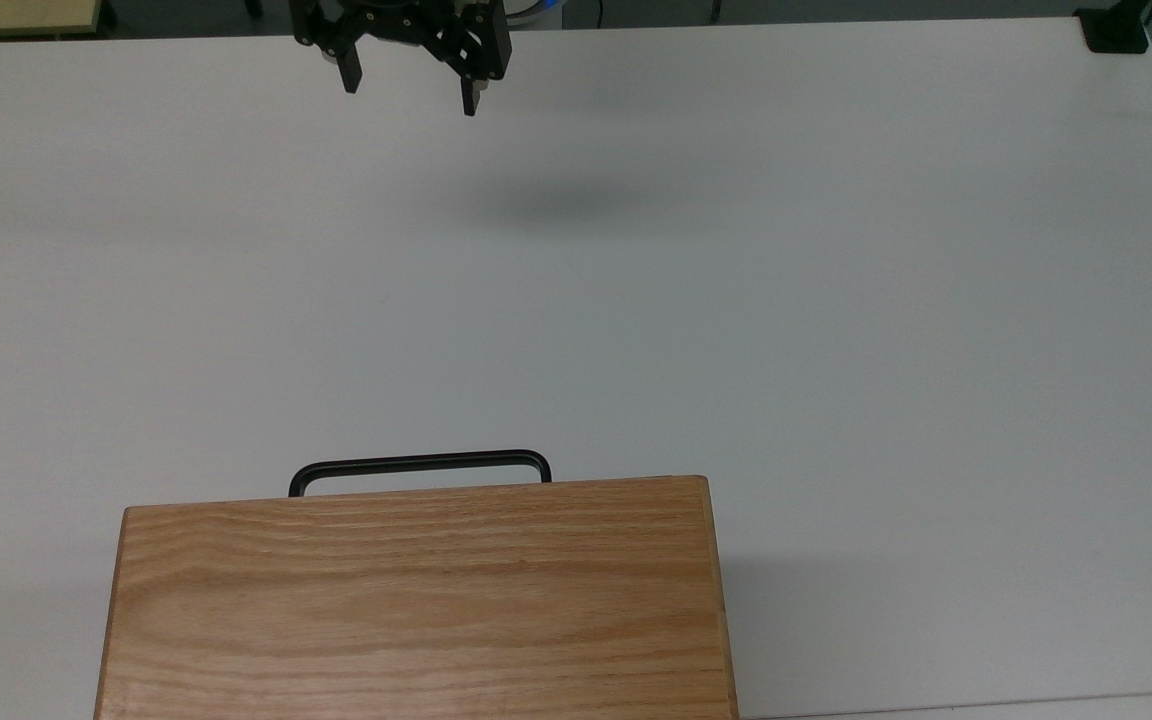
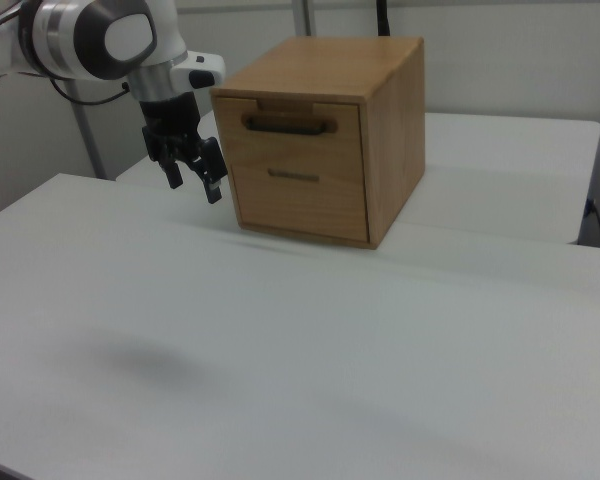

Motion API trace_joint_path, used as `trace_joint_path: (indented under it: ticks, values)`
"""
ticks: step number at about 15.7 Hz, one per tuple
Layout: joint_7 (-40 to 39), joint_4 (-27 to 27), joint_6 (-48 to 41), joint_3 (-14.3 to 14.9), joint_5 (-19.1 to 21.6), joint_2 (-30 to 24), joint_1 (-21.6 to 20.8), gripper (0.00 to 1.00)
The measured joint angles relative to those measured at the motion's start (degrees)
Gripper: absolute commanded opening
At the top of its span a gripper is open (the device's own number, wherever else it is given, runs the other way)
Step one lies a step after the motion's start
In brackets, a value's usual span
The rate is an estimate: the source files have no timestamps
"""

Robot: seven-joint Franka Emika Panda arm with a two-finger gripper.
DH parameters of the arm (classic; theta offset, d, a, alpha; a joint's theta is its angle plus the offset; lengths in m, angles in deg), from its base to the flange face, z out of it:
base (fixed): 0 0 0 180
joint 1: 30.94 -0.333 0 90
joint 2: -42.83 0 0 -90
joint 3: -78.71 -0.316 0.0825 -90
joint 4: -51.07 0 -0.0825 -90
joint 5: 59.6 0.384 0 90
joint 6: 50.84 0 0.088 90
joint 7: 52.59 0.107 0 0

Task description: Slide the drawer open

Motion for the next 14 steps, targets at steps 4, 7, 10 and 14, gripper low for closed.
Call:
trace_joint_path:
  ticks: [4, 7, 10, 14]
  values:
    - [0.43, 0.01, 0.04, 0.00, 0.58, 1.35, 0.00, 1.00]
    - [5.90, 0.58, 2.64, 0.00, 4.59, 3.00, 0.01, 0.97]
    - [18.67, 2.96, 10.49, 0.02, 8.05, 5.86, 0.08, 0.96]
    - [40.96, 6.43, 26.65, 0.13, 8.74, 11.37, 0.17, 0.93]
